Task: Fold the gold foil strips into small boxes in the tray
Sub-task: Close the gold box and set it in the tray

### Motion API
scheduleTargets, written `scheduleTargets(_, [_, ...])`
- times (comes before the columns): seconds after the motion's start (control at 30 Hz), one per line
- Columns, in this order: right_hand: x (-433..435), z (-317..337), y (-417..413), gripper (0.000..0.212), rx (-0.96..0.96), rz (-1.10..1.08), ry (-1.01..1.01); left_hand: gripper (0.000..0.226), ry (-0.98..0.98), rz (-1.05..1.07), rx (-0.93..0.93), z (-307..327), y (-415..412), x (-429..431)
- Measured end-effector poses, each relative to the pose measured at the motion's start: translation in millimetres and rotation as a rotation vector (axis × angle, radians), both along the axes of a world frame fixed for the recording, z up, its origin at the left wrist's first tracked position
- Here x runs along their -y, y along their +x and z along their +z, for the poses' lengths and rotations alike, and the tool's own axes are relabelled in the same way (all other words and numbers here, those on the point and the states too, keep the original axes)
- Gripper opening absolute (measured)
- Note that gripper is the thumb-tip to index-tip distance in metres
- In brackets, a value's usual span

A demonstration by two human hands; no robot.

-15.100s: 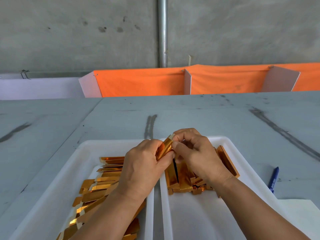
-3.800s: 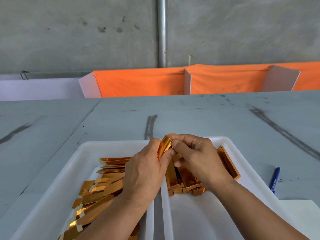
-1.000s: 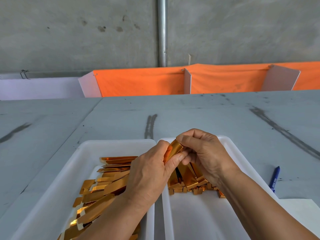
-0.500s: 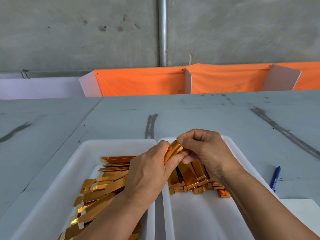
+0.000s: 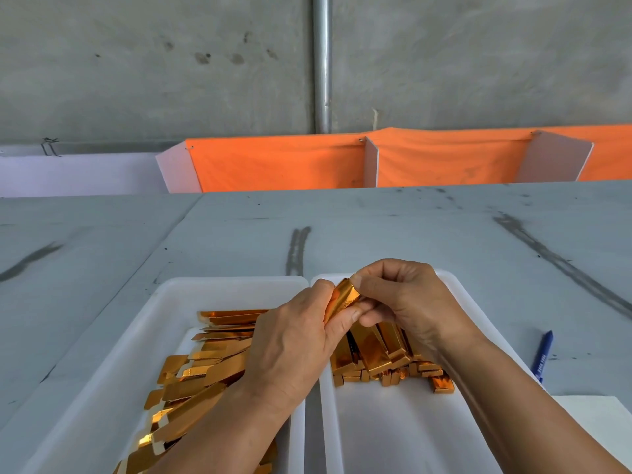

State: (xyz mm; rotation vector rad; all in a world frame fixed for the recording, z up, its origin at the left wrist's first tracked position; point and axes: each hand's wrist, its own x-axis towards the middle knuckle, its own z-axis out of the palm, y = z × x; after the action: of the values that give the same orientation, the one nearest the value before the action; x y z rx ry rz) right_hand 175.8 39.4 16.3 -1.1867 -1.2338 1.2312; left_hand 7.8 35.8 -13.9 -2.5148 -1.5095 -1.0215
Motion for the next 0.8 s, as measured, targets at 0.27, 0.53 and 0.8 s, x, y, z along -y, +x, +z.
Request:
scheduleTargets(0.27, [1.0,-6.3,-3.2,0.017,0.246,-0.031,0.158,0.04,-0.056,0.033,0.023,-3.3,0.4,-2.5])
scheduleTargets(0.53, [0.6,-0.6,-0.8,0.008,0.011,0.051,0.057,0.033,-0.072,-0.004,0.074,-3.2,-1.2,-2.6])
scheduleTargets(0.8, [1.7,-2.3,1.0,0.009,0.149,0.052,0.174,0.034,-0.1,-0.023,0.117,-2.5,-2.0,-2.6])
